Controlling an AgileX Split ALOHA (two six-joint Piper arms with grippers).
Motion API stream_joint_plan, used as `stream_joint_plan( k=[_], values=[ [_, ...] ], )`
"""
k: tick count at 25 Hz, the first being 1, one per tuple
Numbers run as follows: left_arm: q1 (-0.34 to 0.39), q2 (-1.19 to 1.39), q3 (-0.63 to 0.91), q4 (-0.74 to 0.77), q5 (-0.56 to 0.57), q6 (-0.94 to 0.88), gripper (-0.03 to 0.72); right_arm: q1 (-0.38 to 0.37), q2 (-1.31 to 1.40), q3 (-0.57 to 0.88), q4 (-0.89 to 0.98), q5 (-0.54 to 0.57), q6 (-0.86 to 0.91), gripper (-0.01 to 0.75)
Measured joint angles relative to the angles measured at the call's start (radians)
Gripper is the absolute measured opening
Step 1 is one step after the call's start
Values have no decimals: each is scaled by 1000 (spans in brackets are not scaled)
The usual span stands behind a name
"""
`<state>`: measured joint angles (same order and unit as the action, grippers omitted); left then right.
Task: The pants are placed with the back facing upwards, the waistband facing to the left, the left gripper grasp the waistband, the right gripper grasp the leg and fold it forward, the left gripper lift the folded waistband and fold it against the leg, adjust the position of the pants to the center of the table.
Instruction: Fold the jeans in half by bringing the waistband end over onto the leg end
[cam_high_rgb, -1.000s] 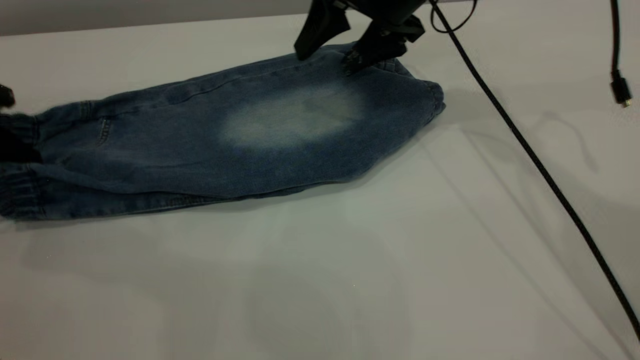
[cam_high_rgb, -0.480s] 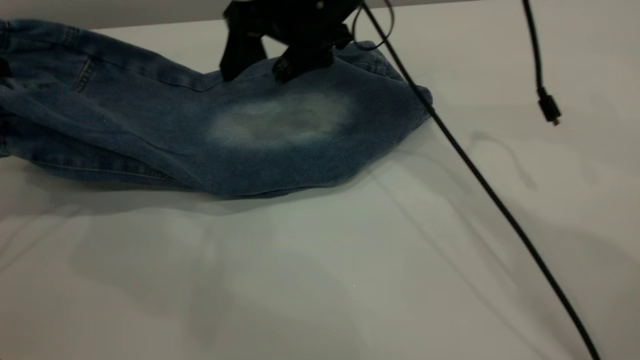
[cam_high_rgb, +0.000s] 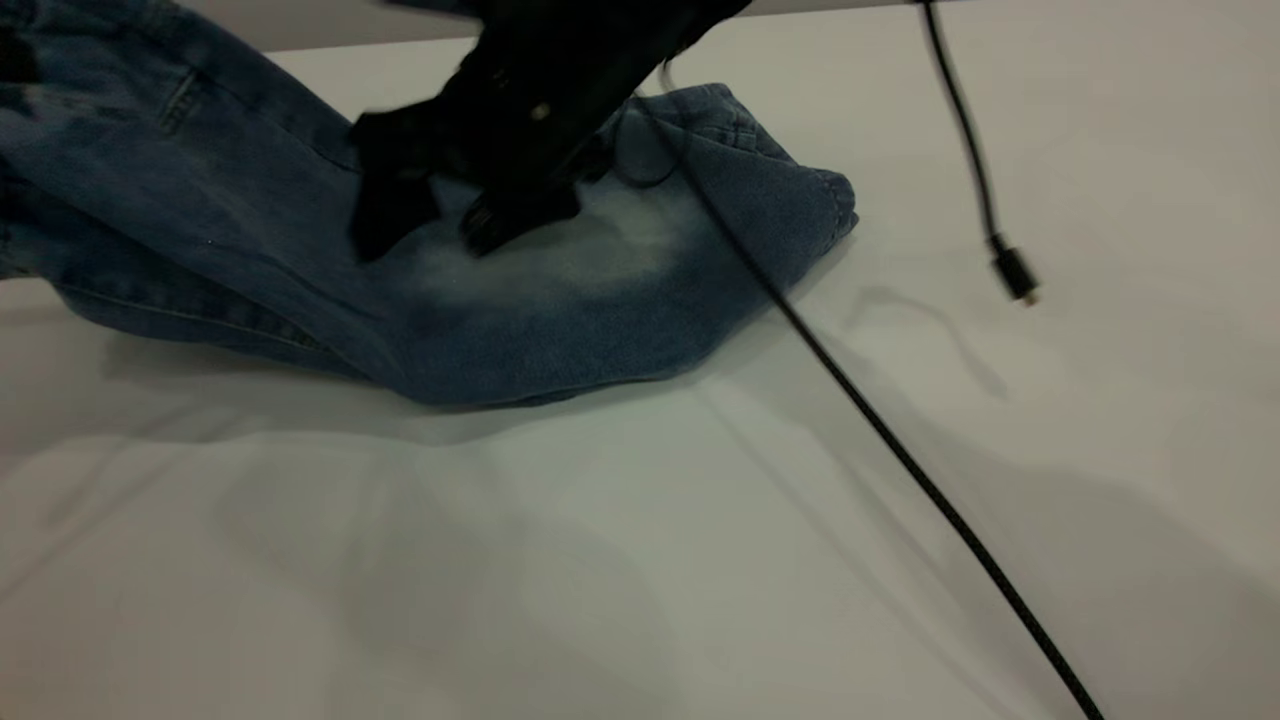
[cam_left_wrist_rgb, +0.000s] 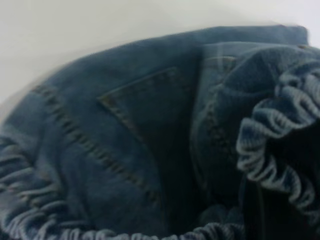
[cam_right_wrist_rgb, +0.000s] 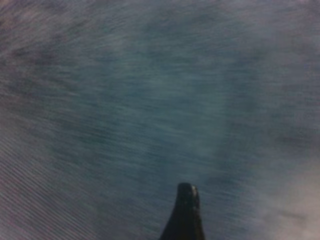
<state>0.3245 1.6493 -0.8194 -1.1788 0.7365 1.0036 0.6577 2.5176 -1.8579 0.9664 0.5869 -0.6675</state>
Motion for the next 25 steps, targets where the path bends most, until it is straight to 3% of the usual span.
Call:
stream_joint_plan(
  k=[7,10,17,25],
  values=[
    [-135,0,-2,-47,-45,-17,102,77,30,-56,-16,57,31,548],
    [-160,0,-2,-83,-80,0,102,81,19,-55,-43,79,32,547],
    [-160,0,-3,-81,-76,7,102,-17,-69,-55,-178,128,82,547],
    [-160,0,-40,-75,33,9,102,-142,-19,-52,-477,105,227,547]
  ],
)
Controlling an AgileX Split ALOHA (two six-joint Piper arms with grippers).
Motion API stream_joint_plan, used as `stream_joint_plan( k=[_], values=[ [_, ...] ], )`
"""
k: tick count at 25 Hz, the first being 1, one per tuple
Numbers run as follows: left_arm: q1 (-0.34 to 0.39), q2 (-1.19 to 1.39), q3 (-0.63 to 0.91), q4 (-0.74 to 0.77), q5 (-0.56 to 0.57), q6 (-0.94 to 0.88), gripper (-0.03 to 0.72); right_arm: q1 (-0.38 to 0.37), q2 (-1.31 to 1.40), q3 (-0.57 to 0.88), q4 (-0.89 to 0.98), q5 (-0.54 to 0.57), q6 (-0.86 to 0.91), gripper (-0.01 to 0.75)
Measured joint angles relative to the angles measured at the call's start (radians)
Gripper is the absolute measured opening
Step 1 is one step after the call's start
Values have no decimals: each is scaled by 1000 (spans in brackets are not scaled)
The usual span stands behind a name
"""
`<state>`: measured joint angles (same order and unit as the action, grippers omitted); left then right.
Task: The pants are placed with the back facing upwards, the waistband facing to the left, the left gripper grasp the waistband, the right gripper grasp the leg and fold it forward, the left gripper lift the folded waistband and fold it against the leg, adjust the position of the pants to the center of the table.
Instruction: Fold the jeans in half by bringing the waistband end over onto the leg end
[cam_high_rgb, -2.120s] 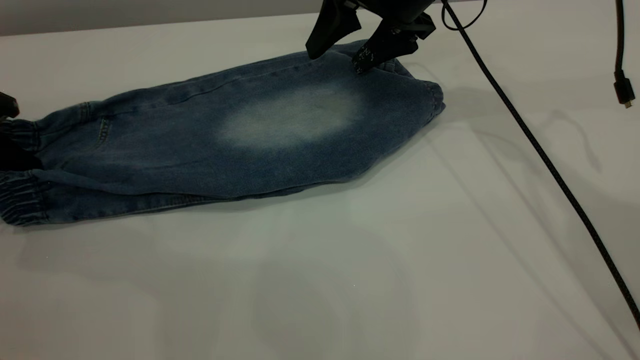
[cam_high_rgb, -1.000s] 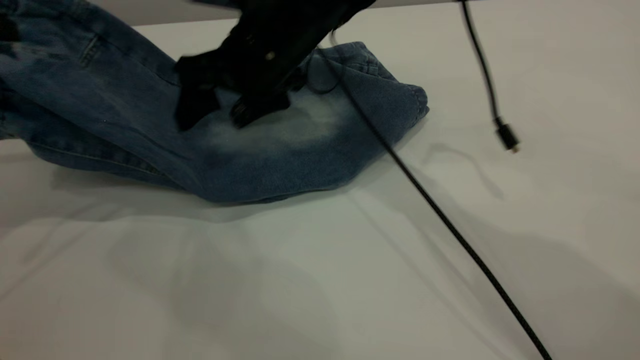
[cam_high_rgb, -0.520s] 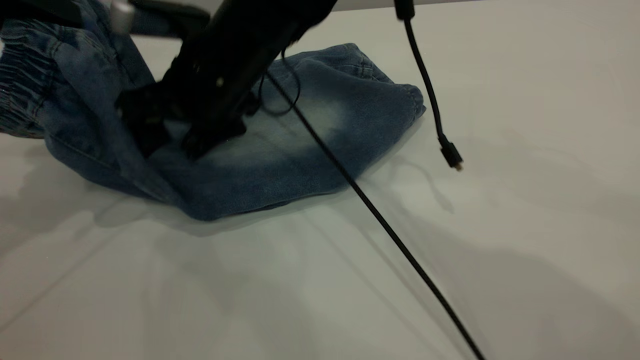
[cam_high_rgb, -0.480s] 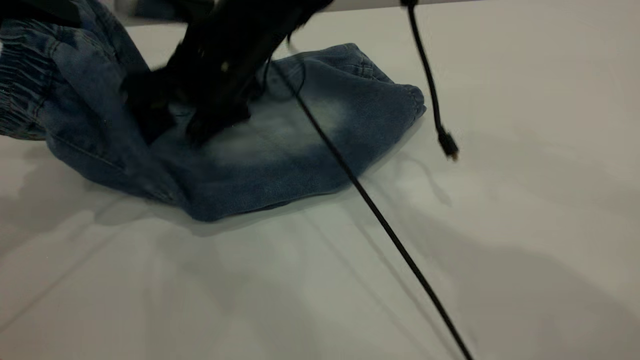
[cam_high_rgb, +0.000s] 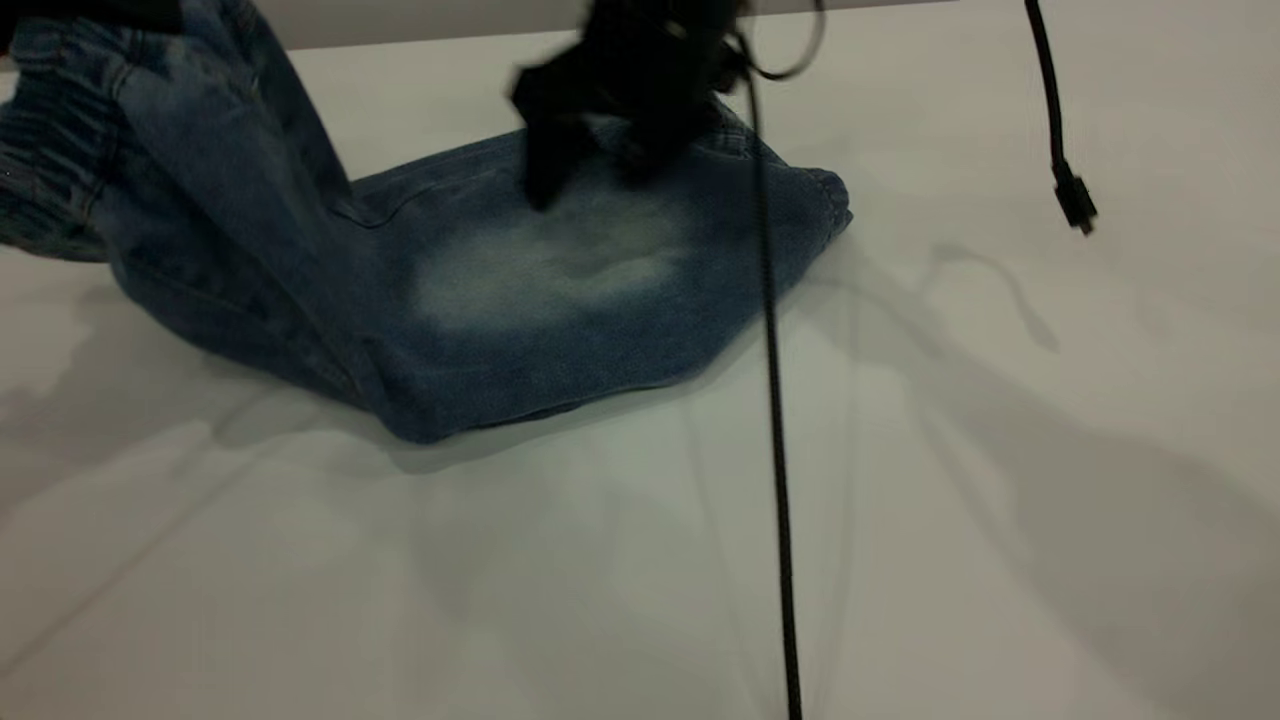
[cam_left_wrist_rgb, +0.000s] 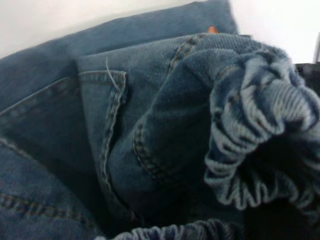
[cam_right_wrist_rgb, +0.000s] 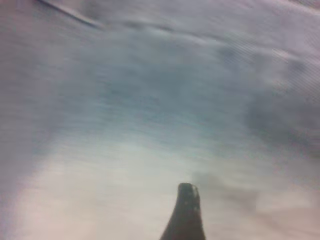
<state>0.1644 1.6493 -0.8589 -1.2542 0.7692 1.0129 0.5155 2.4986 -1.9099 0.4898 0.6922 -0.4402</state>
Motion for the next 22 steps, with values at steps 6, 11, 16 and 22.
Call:
stream_joint_plan(
  k=[6,11,16,22],
  values=[
    [-28,2,-75,-1,31,-7,102,17,72,-4,-131,7,82,544],
    [-133,4,-109,-7,-65,-8,102,53,69,-7,-54,64,65,544],
    [-238,16,-112,-11,-189,-8,102,53,27,0,-63,130,74,543],
    [-257,28,-114,-28,-201,-27,102,-19,-107,-1,-114,105,77,543]
  ],
)
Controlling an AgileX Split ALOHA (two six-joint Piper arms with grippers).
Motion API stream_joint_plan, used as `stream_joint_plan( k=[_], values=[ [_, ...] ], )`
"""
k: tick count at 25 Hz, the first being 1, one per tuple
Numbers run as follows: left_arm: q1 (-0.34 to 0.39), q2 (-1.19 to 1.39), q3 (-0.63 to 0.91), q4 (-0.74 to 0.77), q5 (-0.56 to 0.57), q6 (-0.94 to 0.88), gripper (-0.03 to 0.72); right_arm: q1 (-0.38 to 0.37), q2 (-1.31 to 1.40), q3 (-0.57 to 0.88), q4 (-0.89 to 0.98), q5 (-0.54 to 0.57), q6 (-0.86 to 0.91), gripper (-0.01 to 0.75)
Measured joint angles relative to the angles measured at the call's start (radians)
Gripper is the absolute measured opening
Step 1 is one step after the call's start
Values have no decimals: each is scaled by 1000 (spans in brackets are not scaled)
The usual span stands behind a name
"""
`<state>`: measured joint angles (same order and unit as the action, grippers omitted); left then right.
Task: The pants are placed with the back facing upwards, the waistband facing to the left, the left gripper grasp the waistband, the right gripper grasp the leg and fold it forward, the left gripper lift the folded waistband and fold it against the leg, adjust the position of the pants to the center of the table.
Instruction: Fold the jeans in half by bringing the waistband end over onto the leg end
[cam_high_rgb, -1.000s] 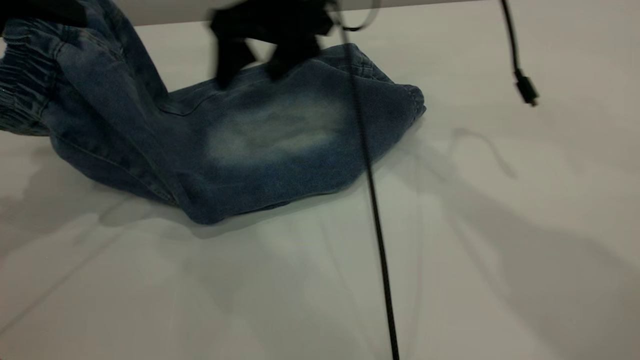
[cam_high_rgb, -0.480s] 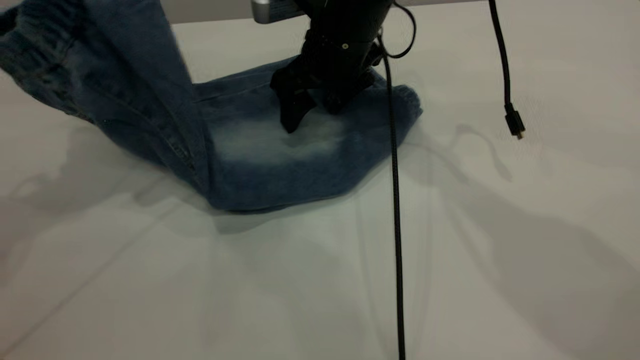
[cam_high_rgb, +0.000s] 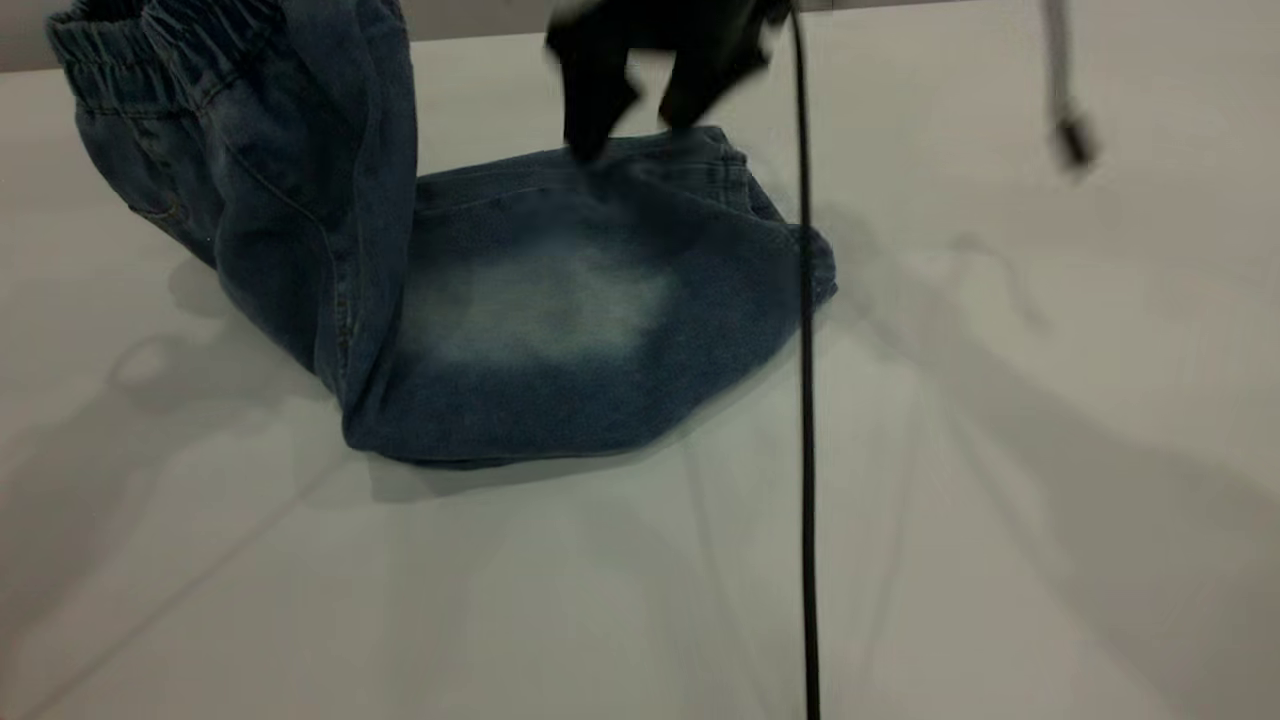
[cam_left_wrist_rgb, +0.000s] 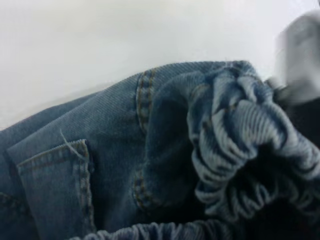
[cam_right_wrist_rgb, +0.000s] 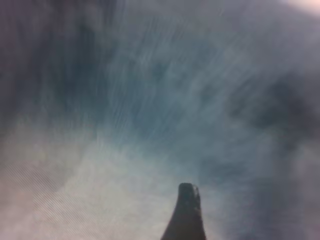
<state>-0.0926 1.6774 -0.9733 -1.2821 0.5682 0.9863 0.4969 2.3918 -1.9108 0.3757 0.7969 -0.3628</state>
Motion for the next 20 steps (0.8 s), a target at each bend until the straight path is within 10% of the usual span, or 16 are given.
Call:
stream_joint_plan(
  k=[20],
  values=[
    [-253,373,-305,-8,28,1,102,-290,-303,-2,-59,77,-6,512]
  ],
)
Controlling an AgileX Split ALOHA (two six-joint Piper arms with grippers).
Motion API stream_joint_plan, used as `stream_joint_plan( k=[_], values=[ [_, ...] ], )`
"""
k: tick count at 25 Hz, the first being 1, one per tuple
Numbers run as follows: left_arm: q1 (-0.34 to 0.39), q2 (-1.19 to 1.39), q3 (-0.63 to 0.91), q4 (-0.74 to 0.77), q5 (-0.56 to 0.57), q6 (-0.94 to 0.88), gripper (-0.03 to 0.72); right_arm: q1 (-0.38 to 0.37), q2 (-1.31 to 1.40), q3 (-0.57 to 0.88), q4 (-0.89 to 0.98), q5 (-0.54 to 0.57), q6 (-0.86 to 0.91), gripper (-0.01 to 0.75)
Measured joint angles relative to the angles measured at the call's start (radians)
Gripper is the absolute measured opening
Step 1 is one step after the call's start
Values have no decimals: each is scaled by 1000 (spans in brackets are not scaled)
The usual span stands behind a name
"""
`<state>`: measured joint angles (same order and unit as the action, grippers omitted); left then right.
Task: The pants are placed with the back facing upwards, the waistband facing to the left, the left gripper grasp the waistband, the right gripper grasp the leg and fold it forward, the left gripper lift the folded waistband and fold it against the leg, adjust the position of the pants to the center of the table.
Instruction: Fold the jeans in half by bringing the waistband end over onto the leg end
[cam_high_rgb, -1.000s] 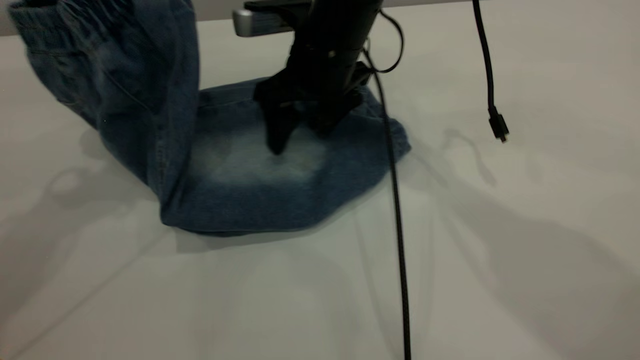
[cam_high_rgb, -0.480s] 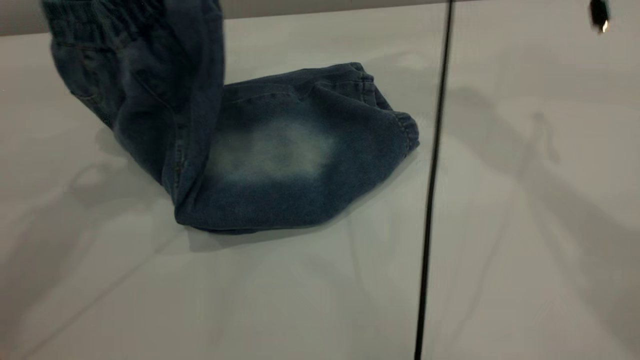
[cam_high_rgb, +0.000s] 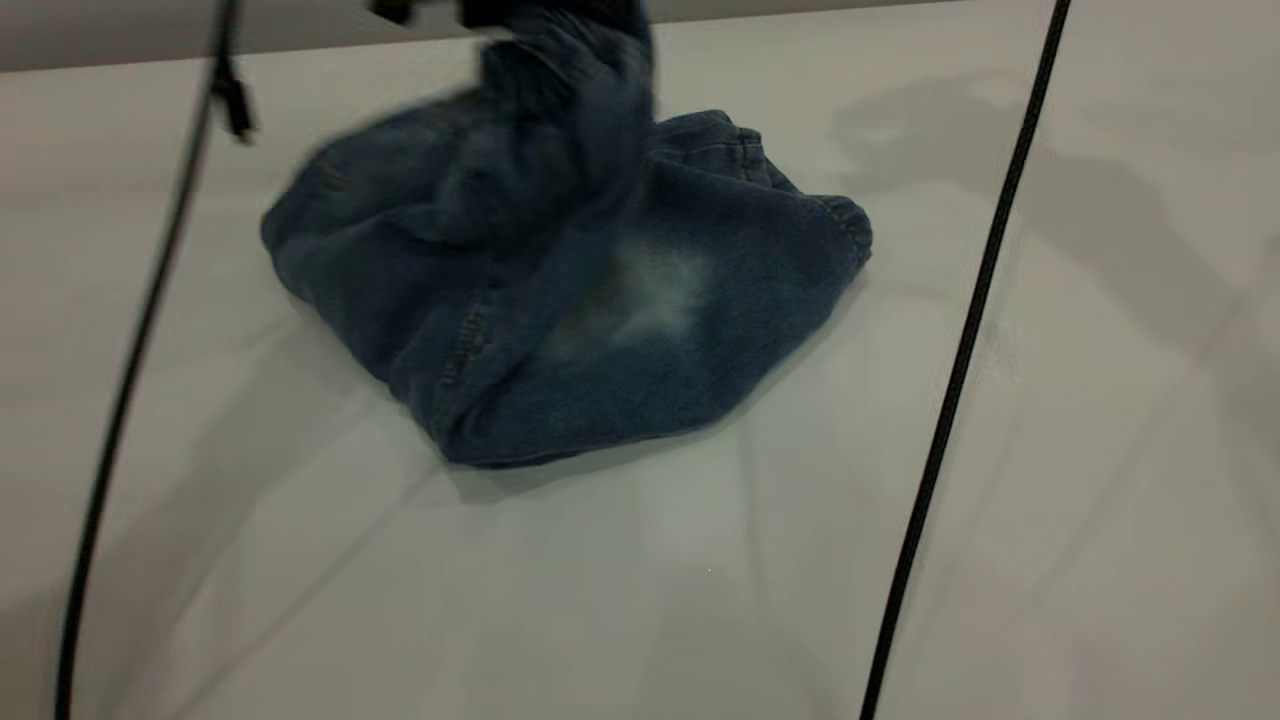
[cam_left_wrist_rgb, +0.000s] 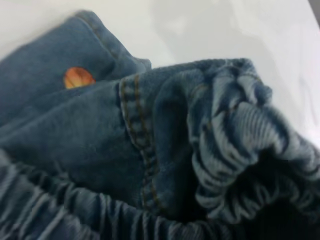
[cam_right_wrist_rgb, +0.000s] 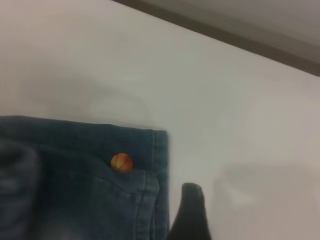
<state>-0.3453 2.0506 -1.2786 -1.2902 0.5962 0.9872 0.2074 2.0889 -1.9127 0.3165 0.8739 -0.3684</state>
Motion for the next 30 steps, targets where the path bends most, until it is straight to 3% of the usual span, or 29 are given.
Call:
stream_joint_plan(
  k=[9,12,15,19,22,25,30],
  values=[
    [-39,268,-261,2,-25,-8,102,0,0,0,-22,8,1,505],
    [-39,283,-282,8,-24,6,143,0,0,0,-32,18,1,505],
    [-39,281,-283,7,-24,68,287,0,0,0,-32,19,1,505],
    [-36,252,-283,8,-14,133,538,0,-1,0,-32,23,0,505],
    [-27,195,-283,8,-6,138,640,0,-2,0,-33,46,-9,505],
    [-6,109,-282,13,11,138,645,1,-3,1,-14,55,-9,505],
    [53,-87,-282,39,38,138,583,30,-3,1,94,122,-70,505]
  ],
)
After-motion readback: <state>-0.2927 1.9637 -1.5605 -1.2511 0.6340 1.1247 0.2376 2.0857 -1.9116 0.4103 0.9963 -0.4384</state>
